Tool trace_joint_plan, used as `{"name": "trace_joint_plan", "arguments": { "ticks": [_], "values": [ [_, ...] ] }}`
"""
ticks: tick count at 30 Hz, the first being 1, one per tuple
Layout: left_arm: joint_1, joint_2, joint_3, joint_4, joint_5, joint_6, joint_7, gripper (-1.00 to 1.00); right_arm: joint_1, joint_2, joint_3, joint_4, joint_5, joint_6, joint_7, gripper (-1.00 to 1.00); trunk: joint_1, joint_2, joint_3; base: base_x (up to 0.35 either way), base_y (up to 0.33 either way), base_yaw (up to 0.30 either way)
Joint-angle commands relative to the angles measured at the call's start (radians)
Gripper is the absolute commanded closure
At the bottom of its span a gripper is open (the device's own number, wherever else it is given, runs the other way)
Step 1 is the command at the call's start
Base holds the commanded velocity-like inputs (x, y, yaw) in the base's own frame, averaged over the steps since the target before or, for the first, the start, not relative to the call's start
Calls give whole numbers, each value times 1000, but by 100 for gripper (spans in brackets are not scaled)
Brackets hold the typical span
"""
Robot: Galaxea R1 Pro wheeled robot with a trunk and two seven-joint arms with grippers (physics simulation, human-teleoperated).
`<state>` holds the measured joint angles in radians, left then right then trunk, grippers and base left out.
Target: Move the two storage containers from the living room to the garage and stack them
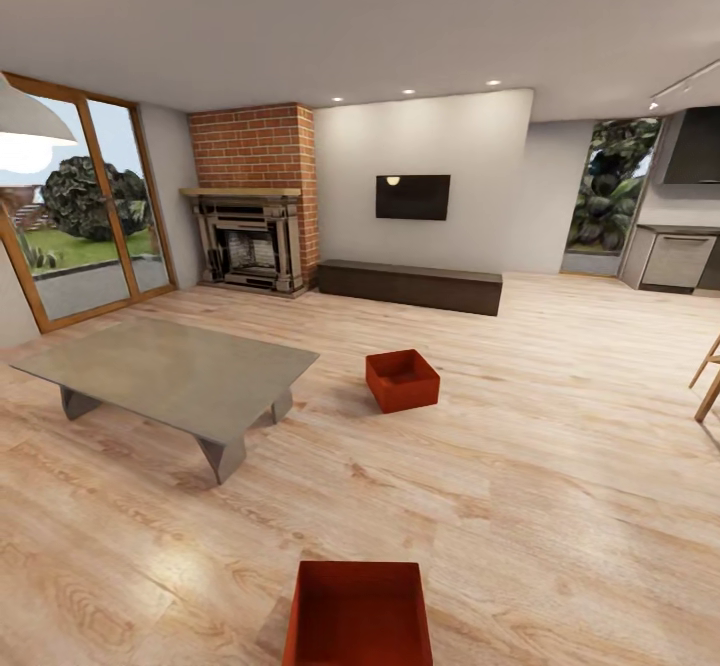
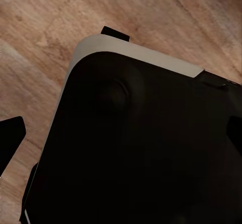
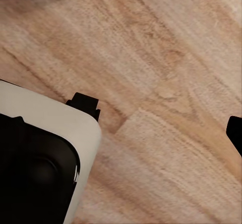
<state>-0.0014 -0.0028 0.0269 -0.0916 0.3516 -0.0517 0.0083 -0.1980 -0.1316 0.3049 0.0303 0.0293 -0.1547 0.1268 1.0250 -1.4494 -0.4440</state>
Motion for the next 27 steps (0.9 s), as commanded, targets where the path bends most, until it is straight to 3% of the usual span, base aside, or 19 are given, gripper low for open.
{"name": "trace_joint_plan", "arguments": {
  "ticks": [1,27],
  "values": [
    [0,0,2,0,3,-2,1,-100,-1,1,0,3,3,-5,3,-100,0,-1,-1,0,13,0],
    [0,2,-2,-3,-3,-3,-1,-100,-1,5,0,3,-1,2,3,-100,0,-1,-2,4,1,0]
  ]
}}
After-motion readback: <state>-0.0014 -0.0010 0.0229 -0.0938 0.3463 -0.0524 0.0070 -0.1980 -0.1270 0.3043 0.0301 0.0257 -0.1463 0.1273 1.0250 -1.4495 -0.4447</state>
